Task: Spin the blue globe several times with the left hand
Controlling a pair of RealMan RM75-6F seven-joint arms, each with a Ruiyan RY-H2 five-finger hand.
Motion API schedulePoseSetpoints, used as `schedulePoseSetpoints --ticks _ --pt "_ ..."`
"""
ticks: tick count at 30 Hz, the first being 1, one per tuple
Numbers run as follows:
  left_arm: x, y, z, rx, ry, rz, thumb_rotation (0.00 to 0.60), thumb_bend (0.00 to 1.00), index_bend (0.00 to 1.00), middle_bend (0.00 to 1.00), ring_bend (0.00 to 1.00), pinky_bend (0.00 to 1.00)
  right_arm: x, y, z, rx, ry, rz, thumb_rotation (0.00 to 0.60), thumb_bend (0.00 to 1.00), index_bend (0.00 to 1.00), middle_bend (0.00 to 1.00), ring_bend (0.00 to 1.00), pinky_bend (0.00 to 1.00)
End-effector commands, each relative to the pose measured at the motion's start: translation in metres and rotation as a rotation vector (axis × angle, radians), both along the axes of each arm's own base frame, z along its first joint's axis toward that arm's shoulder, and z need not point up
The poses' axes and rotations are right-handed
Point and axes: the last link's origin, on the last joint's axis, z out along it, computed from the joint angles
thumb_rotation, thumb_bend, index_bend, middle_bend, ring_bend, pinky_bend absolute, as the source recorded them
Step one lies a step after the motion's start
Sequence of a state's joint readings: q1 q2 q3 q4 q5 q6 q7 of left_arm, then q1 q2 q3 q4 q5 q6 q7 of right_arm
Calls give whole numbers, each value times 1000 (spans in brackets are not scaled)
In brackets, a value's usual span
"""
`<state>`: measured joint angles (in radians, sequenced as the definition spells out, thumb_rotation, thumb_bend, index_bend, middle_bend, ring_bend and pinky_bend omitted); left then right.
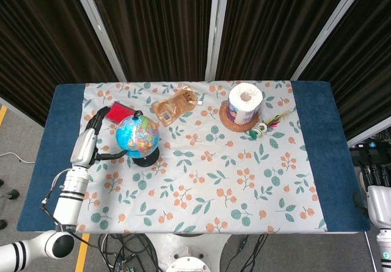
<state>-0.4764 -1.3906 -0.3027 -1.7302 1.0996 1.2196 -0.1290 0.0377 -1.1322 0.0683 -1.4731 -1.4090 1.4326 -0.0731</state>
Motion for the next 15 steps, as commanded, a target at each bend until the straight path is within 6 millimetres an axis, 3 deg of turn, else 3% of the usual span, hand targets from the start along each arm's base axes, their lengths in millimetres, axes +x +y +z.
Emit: schedulePoseSetpoints --ticks 1,9,15 --pt "-13 2 4 5 -4 38 600 0 18 0 0 0 0 0 0 -1 1 0 600 377 0 0 0 0" --pt "-45 4 17 41 -14 131 600 0 17 0 0 0 2 -1 0 3 5 -2 600 377 0 0 0 0" --pt "-53 4 29 77 -39 144 600 0 18 0 0 0 2 -1 -1 4 6 -2 600 377 0 0 0 0"
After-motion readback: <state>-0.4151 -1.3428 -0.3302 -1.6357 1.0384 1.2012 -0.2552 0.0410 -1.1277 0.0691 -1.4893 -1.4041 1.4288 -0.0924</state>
